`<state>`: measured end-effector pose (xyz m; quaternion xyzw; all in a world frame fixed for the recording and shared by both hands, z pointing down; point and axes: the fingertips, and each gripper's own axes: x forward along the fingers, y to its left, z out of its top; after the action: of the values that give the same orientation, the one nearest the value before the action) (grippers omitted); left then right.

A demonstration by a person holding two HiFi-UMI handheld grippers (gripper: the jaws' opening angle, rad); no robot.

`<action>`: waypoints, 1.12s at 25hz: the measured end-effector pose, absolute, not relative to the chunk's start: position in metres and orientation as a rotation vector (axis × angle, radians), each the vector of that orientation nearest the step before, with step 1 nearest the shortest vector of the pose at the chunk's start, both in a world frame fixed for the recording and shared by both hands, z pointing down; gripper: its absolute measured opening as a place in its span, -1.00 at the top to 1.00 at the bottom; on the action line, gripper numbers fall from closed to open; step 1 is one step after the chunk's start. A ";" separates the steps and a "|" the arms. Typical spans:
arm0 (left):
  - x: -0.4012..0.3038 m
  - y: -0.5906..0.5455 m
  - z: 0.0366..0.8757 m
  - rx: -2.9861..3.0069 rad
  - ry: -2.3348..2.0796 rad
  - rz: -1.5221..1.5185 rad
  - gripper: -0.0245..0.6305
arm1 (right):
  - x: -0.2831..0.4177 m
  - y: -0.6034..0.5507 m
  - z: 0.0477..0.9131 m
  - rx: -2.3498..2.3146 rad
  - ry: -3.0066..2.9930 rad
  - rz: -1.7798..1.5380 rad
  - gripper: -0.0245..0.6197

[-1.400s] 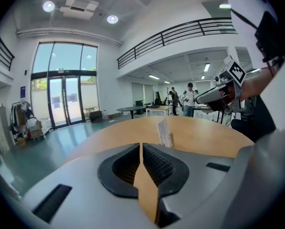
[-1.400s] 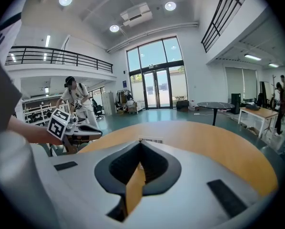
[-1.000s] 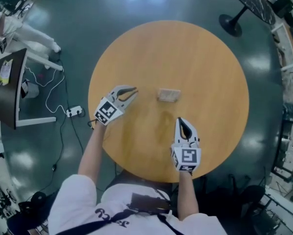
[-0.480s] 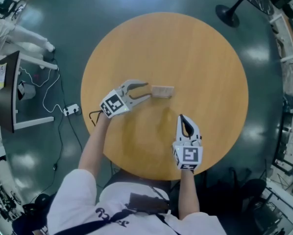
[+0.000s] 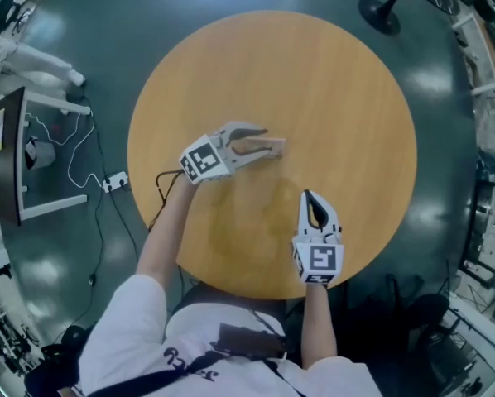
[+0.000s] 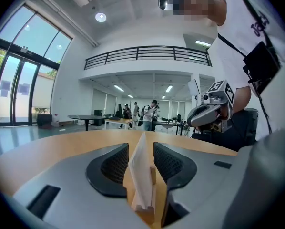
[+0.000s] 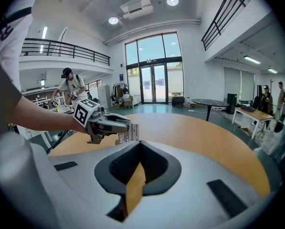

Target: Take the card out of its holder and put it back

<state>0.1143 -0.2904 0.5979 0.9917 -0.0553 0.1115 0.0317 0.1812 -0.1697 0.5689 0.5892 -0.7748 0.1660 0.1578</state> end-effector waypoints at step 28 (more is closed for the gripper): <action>0.141 -0.286 0.608 3.064 0.041 0.473 0.83 | 0.165 -0.164 0.545 1.685 -2.257 0.504 0.90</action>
<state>0.1412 -0.2859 0.6081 0.9880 0.0133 0.1527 0.0206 0.1650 -0.1643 0.5451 0.5832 -0.7810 0.1743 0.1396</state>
